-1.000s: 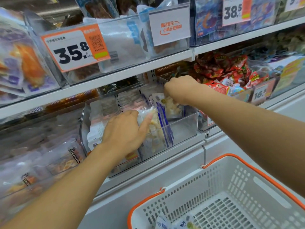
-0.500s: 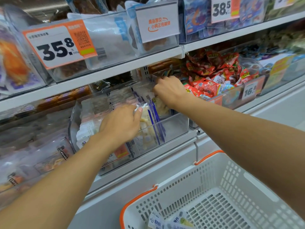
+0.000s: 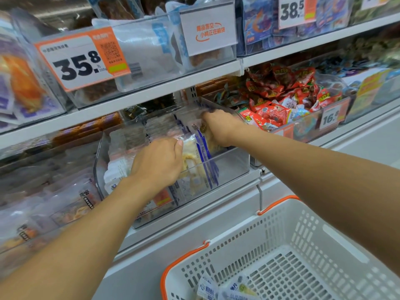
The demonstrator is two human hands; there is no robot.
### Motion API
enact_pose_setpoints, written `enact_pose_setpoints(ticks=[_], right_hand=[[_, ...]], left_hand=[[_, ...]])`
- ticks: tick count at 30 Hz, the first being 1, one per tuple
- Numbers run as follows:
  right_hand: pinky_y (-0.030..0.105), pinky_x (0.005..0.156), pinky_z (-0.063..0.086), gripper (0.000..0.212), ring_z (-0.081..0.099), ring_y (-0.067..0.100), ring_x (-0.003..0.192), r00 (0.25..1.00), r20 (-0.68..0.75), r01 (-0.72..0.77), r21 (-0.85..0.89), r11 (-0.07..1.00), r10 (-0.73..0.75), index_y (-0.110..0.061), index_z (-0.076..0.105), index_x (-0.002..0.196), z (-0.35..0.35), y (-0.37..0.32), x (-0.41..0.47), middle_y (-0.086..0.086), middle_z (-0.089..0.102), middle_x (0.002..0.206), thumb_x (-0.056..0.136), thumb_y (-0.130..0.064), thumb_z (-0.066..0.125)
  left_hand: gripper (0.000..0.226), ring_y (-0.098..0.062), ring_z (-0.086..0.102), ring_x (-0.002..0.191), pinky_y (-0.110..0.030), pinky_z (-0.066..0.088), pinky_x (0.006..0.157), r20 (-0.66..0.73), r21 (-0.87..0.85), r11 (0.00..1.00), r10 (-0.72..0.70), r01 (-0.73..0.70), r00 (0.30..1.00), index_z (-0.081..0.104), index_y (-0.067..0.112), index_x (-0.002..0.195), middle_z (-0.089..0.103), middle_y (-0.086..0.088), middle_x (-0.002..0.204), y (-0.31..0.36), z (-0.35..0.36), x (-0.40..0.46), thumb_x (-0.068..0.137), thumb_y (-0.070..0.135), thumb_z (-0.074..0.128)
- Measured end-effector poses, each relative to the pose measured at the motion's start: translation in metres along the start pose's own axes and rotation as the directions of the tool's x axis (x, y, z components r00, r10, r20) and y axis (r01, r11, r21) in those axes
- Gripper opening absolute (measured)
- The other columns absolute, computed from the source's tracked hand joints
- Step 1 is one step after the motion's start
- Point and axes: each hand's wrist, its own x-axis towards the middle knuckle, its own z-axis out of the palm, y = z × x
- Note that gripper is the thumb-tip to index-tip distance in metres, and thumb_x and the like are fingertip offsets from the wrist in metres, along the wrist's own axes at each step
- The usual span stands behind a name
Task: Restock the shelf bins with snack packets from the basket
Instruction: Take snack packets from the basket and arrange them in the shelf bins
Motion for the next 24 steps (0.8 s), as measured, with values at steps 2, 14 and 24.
enact_pose_setpoints(ticks=[2,14,24], right_hand=[[0.037,0.074,0.046,0.066,0.06,0.039,0.108,0.999,0.021,-0.025,0.039,0.999,0.025,-0.011,0.03,0.148,0.0,-0.002,-0.003,0.019,0.059,0.123,0.089,0.002,0.058],[0.048,0.08,0.061,0.042,0.074,0.034,0.087,0.802,0.583,-0.496,0.533,0.685,0.127,0.005,0.054,0.119,-0.008,-0.014,-0.01,0.022,0.074,0.1,0.105,-0.027,0.031],[0.06,0.104,0.045,0.037,0.064,0.037,0.106,0.755,0.647,-0.592,0.742,0.315,-0.105,-0.003,0.06,0.103,0.001,-0.013,-0.001,0.022,0.066,0.107,0.104,-0.015,0.025]], left_hand=[[0.047,-0.026,0.053,0.071,-0.038,0.044,0.064,0.003,0.0,1.0,0.003,-0.003,1.0,0.043,0.02,0.068,0.05,0.002,0.071,-0.001,0.0,0.0,0.106,0.037,0.023],[0.042,-0.03,0.059,0.093,-0.041,0.049,0.077,0.012,0.003,1.0,0.004,-0.004,1.0,0.051,0.019,0.082,0.062,-0.011,0.105,-0.001,-0.002,-0.001,0.106,0.038,0.021],[0.04,-0.03,0.058,0.085,-0.037,0.042,0.069,-0.002,0.048,0.999,-0.018,0.018,1.0,0.055,0.017,0.1,0.064,-0.008,0.096,-0.002,0.0,-0.003,0.105,0.039,0.022]])
